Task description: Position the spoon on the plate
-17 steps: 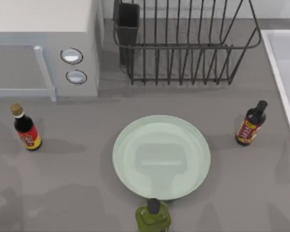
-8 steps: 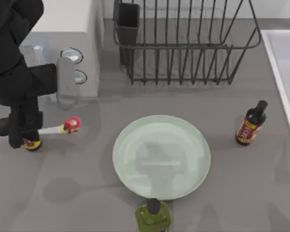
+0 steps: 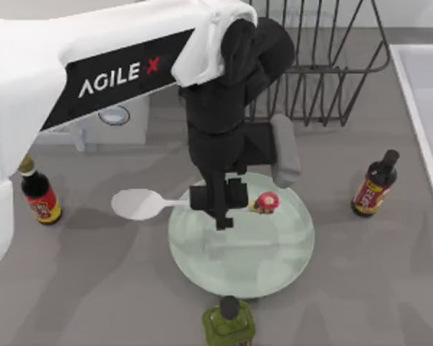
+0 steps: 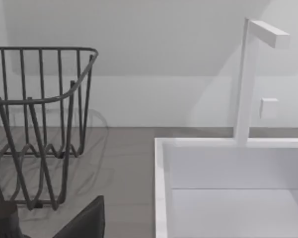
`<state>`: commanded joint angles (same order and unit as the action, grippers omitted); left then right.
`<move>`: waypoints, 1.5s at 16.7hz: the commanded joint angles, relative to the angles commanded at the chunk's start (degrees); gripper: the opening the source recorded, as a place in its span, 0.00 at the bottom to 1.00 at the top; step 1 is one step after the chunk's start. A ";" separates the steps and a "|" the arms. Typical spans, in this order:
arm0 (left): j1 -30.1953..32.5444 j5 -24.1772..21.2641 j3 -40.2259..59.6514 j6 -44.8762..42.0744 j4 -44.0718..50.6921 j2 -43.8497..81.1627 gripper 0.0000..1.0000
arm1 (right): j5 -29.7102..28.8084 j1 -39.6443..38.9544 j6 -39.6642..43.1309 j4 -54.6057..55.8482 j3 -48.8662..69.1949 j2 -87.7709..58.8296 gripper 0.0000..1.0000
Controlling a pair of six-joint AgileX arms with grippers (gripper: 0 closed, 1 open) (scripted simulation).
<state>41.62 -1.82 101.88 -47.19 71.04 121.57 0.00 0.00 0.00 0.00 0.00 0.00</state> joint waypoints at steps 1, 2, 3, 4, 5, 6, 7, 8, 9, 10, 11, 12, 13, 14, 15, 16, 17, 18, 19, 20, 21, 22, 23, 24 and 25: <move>1.48 0.48 1.58 1.60 -0.91 2.19 0.00 | 0.00 0.00 0.00 0.00 0.00 0.00 1.00; 2.54 0.89 2.77 2.86 -1.67 3.82 0.00 | 0.00 0.00 0.00 0.00 0.00 0.00 1.00; 3.21 1.15 3.50 3.66 -2.18 4.81 0.00 | 0.00 0.00 0.00 0.00 0.00 0.00 1.00; 3.46 1.26 3.79 3.96 -2.37 5.18 0.00 | 0.00 0.00 0.00 0.00 0.00 0.00 1.00; 3.46 1.26 3.79 3.96 -2.37 5.18 0.00 | 0.00 0.00 0.00 0.00 0.00 0.00 1.00; 3.46 1.26 3.79 3.96 -2.37 5.18 0.00 | 0.00 0.00 0.00 0.00 0.00 0.00 1.00; 3.46 1.26 3.79 3.96 -2.37 5.18 0.00 | 0.00 0.00 0.00 0.00 0.00 0.00 1.00; 3.25 1.17 3.59 3.80 -2.29 5.05 0.00 | 0.00 0.00 0.00 0.00 0.00 0.00 1.00; 3.25 1.17 3.59 3.80 -2.29 5.05 0.00 | 0.00 0.00 0.00 0.00 0.00 0.00 1.00; 3.24 1.12 3.56 3.81 -2.31 5.00 0.00 | 0.00 0.00 0.00 0.00 0.00 0.00 1.00; 3.22 1.03 3.47 3.80 -2.36 4.92 0.00 | 0.00 0.00 0.00 0.00 0.00 0.00 1.00; 3.21 0.86 3.31 3.79 -2.43 4.85 0.00 | 0.00 0.00 0.00 0.00 0.00 0.00 1.00; 3.19 0.62 3.09 3.75 -2.51 4.80 0.00 | 0.00 0.00 0.00 0.00 0.00 0.00 1.00; 3.15 0.29 2.80 3.66 -2.61 4.80 0.00 | 0.00 0.00 0.00 0.00 0.00 0.00 1.00; 3.09 -0.13 2.47 3.53 -2.72 4.84 0.00 | 0.00 0.00 0.00 0.00 0.00 0.00 1.00; 3.00 -0.64 2.12 3.35 -2.82 4.90 0.00 | 0.00 0.00 0.00 0.00 0.00 0.00 1.00; 2.89 -1.22 1.78 3.13 -2.90 4.96 0.00 | 0.00 0.00 0.00 0.00 0.00 0.00 1.00; 2.76 -1.86 1.46 2.89 -2.97 5.04 0.00 | 0.00 0.00 0.00 0.00 0.00 0.00 1.00; 2.64 -2.56 1.15 2.64 -3.02 5.13 0.00 | 0.00 0.00 0.00 0.00 0.00 0.00 1.00; 2.54 -3.28 0.86 2.40 -3.07 5.22 0.00 | 0.00 0.00 0.00 0.00 0.00 0.00 1.00; 2.46 -4.00 0.56 2.20 -3.15 5.32 0.00 | 0.00 0.00 0.00 0.00 0.00 0.00 1.00; 2.41 -4.68 0.25 2.05 -3.26 5.40 0.00 | 0.00 0.00 0.00 0.00 0.00 0.00 1.00; 2.41 -5.29 -0.07 1.98 -3.43 5.44 0.00 | 0.00 0.00 0.00 0.00 0.00 0.00 1.00; 2.45 -5.79 -0.38 2.00 -3.66 5.44 0.00 | 0.00 0.00 0.00 0.00 0.00 0.00 1.00; 2.54 -6.14 -0.67 2.09 -3.97 5.39 0.00 | 0.00 0.00 0.00 0.00 0.00 0.00 1.00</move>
<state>44.16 -7.96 101.21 -45.10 67.08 126.96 0.00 0.00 0.00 0.00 0.00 0.00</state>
